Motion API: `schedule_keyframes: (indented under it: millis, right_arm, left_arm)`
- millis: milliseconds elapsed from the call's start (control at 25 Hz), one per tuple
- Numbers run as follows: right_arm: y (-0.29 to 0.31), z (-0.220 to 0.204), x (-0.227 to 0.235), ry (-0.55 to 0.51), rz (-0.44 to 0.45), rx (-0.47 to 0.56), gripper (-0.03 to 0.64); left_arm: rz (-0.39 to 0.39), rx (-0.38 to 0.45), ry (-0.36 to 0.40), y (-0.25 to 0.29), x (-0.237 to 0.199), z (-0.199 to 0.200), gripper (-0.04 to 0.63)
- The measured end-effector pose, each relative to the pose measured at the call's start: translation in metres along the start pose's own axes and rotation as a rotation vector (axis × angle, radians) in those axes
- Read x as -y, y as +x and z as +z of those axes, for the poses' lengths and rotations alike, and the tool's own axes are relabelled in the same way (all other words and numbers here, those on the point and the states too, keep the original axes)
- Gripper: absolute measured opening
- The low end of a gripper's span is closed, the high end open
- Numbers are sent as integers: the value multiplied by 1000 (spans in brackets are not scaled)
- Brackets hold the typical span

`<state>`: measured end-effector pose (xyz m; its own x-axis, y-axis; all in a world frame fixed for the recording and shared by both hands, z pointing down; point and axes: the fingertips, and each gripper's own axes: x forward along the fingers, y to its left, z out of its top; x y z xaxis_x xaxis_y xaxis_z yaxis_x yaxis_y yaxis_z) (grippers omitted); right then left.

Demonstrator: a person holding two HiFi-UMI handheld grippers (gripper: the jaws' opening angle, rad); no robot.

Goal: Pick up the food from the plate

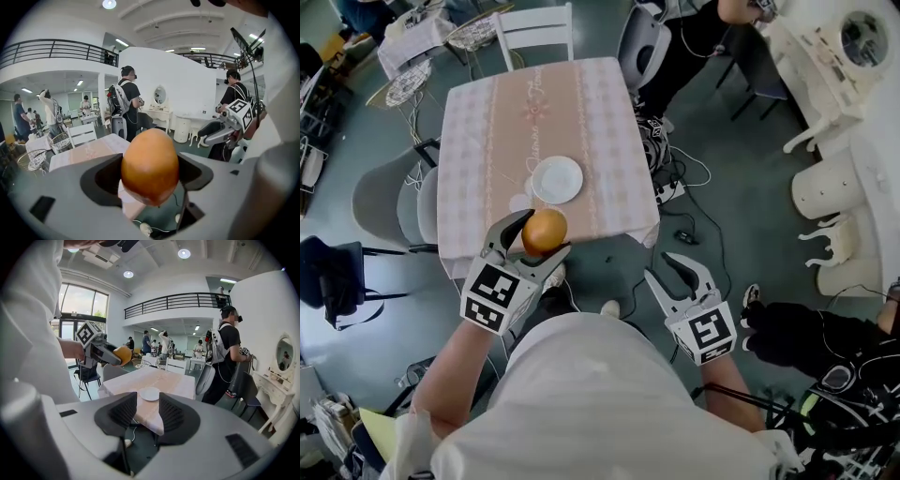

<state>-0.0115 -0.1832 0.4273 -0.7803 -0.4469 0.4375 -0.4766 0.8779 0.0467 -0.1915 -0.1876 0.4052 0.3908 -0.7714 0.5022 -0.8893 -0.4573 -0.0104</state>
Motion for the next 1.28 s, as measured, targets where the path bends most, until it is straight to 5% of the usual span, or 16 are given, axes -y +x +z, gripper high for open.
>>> schedule_keyframes:
  millis: [640,1280]
  right_arm:
    - [2,-4,-9,-34,79,-12,51]
    - [10,0,-12,-94,98,-19,12]
  left_arm:
    - [-17,35,-12,-33,45,15,363]
    - [-37,40,-4,-35,53,22,364]
